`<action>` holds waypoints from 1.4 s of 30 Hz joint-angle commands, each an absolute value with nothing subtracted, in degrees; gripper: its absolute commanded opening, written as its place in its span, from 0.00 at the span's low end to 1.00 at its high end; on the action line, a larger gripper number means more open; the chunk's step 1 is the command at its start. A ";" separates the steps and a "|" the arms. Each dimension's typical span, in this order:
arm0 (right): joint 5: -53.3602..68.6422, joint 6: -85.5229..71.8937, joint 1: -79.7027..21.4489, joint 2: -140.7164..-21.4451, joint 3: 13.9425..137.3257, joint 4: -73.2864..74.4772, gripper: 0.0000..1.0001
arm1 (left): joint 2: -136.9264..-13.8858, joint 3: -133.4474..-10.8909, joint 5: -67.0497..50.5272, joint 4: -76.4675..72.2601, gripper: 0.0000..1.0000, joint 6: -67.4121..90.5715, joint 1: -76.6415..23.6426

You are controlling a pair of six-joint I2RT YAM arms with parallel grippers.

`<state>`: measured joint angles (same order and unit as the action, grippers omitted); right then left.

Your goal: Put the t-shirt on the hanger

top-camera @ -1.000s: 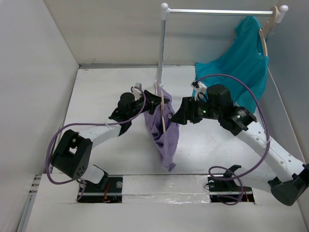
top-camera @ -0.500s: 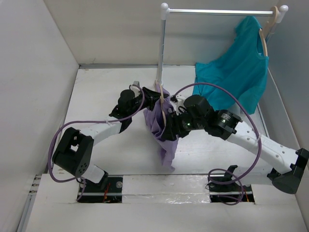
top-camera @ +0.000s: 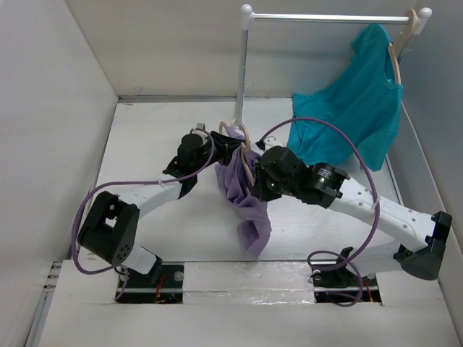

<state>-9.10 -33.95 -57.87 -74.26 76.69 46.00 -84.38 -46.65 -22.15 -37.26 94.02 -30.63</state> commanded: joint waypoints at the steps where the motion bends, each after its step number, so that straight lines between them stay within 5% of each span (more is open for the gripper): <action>1: -14.66 -32.43 -58.54 -74.53 79.10 45.69 0.00 | -80.77 -49.66 -23.64 -38.67 0.00 94.22 -31.29; 3: -15.73 -32.00 -58.54 -74.27 79.63 46.84 0.00 | -81.12 -50.36 -24.86 -37.54 0.03 91.60 -29.54; 5: -16.00 -31.12 -58.54 -72.70 79.89 47.29 0.00 | -80.95 -52.54 -24.35 -34.30 0.36 86.26 -28.31; 6: -16.00 -30.85 -58.54 -71.82 79.63 47.02 0.00 | -80.95 -52.56 -24.35 -32.10 0.36 86.22 -27.34; 7: -15.39 -30.24 -58.54 -70.94 79.28 45.54 0.00 | -80.95 -54.82 -23.21 -30.17 0.52 81.52 -27.33; 11: -11.44 -29.09 -57.30 -68.03 78.31 44.65 0.00 | -81.82 -60.81 -20.40 -21.63 0.70 71.49 -25.06; 20: -3.43 -28.74 -50.37 -64.60 76.99 43.86 0.00 | -82.53 -66.88 -16.08 -11.08 0.59 58.98 -23.91; 28: -0.44 -28.12 -49.31 -64.69 77.17 43.24 0.00 | -81.65 -66.36 -16.78 -10.28 0.61 54.41 -23.91; 34: -0.44 -28.30 -48.78 -64.51 76.47 43.51 0.00 | -82.18 -66.97 -18.89 -12.39 0.25 54.05 -23.91; 39: -0.44 -28.56 -48.78 -64.42 75.85 43.77 0.00 | -82.09 -68.20 -19.07 -11.26 0.25 53.00 -23.91; 42: -0.44 -28.56 -48.78 -64.07 75.67 44.64 0.00 | -82.61 -70.04 -19.51 -9.07 0.43 51.34 -23.91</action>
